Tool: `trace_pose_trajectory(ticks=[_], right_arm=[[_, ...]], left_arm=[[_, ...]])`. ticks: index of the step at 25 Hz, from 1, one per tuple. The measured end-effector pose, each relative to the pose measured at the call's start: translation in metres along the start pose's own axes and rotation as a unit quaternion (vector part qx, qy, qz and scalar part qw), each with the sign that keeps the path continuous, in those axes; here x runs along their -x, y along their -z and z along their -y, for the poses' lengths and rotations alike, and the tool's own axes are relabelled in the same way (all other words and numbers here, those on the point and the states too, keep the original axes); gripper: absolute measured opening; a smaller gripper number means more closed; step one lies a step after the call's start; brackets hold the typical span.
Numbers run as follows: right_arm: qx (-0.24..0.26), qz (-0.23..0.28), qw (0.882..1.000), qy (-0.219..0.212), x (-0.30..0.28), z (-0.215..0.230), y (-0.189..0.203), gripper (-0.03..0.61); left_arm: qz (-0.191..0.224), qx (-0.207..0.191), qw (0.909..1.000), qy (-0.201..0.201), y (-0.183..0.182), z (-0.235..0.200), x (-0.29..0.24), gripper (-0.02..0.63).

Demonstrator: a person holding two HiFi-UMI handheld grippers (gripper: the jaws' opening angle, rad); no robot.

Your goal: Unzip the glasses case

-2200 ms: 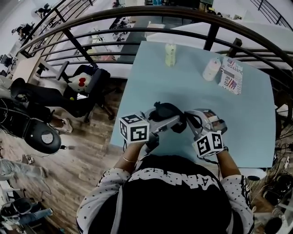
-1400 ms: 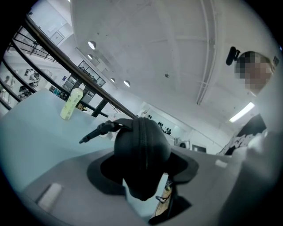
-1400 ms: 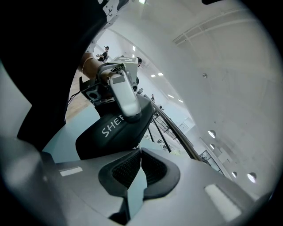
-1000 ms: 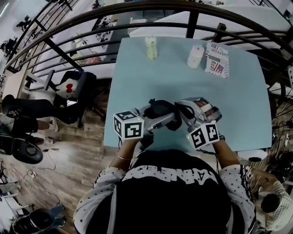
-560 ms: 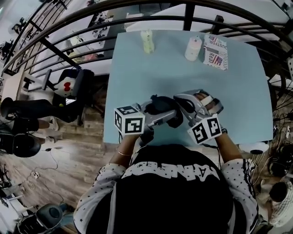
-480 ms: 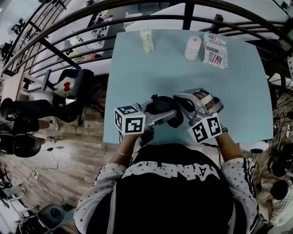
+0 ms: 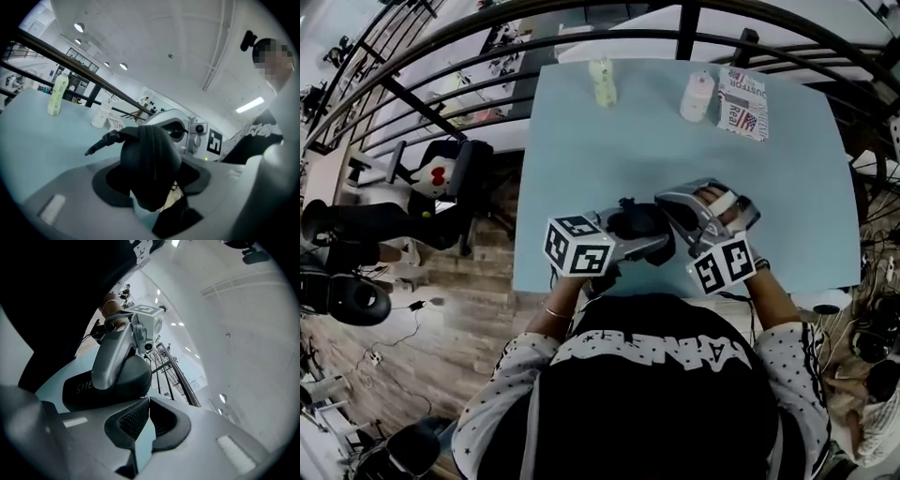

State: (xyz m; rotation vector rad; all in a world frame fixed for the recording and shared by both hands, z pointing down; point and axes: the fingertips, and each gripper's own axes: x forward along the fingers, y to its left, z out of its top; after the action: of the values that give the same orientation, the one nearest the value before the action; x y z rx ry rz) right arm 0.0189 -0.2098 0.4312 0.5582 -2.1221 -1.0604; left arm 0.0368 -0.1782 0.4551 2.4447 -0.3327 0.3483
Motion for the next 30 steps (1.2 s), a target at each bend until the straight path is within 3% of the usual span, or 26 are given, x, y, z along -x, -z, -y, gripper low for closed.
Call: trace_pose_trajectory(ticks=[10,20,30], right_arm=[[0.027,-0.008,1.0,-0.007,-0.001,-0.006,0.002,0.009],[0.065,-0.018,0.998,-0.013,0.004,-0.013,0.003,0.009],[0.034,-0.025,0.999,-0.007,0.009,-0.017,0.007,0.028]], left_arm=[[-0.071,-0.046,0.996,-0.028,0.013,-0.006,-0.008,0.0],[-0.122,-0.069,0.9898,-0.024,0.027,-0.004,-0.019,0.0],[-0.112,-0.081,0.9904,-0.014,0.031,-0.002,-0.023,0.0]])
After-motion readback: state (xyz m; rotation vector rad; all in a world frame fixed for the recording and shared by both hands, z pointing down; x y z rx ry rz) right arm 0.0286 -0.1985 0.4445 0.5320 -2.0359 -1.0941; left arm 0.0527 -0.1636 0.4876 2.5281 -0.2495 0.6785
